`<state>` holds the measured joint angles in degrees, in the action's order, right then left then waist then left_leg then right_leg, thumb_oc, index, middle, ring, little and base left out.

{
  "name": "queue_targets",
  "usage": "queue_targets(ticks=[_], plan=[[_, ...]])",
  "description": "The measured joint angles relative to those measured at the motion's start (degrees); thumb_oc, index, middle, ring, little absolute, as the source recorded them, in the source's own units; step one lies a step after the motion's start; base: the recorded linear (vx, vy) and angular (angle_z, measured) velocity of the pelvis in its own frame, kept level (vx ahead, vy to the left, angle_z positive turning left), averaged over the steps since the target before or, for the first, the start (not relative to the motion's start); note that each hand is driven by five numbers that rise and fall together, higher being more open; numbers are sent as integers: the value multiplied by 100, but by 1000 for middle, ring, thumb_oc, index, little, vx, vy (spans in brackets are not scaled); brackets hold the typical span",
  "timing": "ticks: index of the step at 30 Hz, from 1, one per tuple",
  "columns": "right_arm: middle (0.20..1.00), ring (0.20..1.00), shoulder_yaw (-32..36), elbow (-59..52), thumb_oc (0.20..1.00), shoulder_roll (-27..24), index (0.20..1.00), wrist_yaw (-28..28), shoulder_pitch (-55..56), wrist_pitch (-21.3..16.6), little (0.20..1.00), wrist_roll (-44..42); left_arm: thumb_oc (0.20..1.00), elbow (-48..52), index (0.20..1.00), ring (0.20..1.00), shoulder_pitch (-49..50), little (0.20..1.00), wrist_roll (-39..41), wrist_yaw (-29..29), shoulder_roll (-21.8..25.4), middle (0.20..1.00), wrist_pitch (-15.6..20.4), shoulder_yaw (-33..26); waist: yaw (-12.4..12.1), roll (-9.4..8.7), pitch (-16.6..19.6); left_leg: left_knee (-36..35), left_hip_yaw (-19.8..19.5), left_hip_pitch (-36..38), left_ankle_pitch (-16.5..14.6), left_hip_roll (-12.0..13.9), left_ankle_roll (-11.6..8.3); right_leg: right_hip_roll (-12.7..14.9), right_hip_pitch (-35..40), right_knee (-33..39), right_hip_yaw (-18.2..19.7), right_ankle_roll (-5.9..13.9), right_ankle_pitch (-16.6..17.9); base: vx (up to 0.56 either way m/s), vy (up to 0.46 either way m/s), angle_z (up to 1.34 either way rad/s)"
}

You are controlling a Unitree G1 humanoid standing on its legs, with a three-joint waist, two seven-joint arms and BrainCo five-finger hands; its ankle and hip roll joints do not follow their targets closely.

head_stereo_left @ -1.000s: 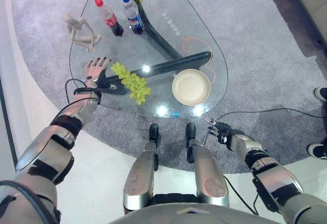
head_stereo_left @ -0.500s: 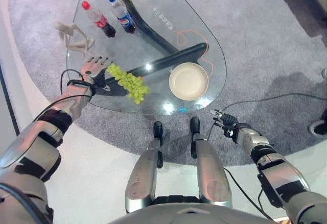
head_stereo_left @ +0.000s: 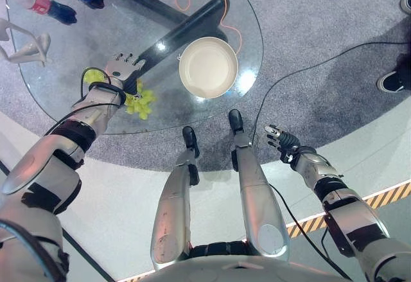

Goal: Pick up fruits into the plate

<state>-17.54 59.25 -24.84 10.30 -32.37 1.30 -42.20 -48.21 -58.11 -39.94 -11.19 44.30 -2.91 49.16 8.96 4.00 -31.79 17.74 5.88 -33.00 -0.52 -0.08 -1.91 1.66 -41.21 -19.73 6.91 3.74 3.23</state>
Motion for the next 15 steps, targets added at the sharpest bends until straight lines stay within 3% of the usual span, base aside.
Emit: queue_targets(ticks=[1,4,9,15], plan=[[1000,1000,71,-155,1000,-18,1000,3,-166,-47,1000,-108,1000,-32,1000,1000,-131,1000,7,64,44,1000,-54,262,-78,-38,21,274,207,-270,-220,3,87,-27,-228,-34,259,85,-86,2,114,-69],[1000,1000,154,-152,1000,28,1000,-9,-565,-136,1000,-169,1000,-43,1000,1000,-201,1000,13,334,-60,1000,-20,292,99,-11,-3,478,557,-609,-323,-85,247,59,-646,-135,545,166,50,2,128,-51],[1000,1000,148,-117,1000,32,1000,10,-415,-186,1000,-168,1000,-44,1000,1000,-400,1000,291,530,-169,1000,42,507,168,2,-7,630,797,-612,-494,-117,319,94,-674,-140,681,175,91,-9,86,-20],[1000,1000,153,-91,1000,0,1000,53,-394,-287,1000,-167,1000,-106,1000,1000,-366,1000,576,597,-141,1000,60,507,107,5,-6,706,809,-641,-537,-126,320,112,-701,-170,684,171,93,-6,17,-2]])
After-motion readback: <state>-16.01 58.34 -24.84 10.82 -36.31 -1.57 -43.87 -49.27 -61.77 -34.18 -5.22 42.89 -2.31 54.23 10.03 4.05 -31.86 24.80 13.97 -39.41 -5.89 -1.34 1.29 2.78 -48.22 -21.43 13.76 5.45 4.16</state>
